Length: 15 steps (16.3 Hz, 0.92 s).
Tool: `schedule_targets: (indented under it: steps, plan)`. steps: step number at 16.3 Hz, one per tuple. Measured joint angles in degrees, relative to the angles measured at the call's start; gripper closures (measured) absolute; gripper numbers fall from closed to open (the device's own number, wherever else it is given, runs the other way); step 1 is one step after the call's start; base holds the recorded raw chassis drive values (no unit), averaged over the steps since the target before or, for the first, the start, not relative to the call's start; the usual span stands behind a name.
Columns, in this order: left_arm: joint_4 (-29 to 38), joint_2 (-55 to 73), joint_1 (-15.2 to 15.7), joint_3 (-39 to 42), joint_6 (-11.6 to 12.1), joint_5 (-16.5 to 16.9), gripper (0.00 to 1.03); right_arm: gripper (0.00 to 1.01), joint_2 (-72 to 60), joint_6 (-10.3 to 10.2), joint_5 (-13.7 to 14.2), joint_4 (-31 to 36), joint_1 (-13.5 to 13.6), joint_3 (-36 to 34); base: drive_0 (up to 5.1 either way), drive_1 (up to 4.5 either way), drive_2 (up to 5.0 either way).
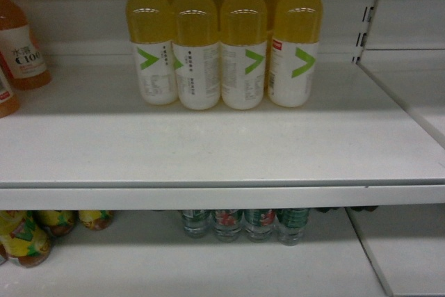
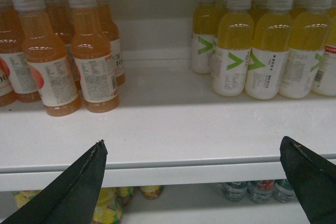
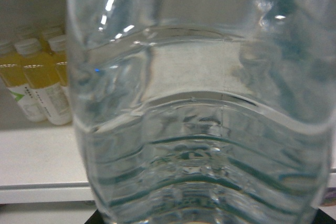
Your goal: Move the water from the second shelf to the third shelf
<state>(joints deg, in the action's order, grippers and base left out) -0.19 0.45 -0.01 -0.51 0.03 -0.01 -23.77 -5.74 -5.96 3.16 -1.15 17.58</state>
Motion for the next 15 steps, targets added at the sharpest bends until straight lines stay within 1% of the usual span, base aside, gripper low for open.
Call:
schedule_targets:
  steps: [6, 11, 15]
  plan:
    - [0.0, 0.0, 0.0, 0.0, 0.0, 0.0, 0.05, 0.60, 0.0, 0.0, -0.1, 0.0, 0.0, 0.0, -4.7, 2.45, 2.4]
    - [0.0, 0.0, 0.0, 0.0, 0.0, 0.0, 0.05, 0.60, 0.0, 0.0, -0.1, -0.1, 0.0, 0.0, -4.7, 1.36, 3.7]
    - [0.0, 0.0, 0.0, 0.0, 0.0, 0.0, 0.05, 0.60, 0.0, 0.0, -0.3, 0.1, 0.0, 0.0, -4.9, 2.47, 2.5]
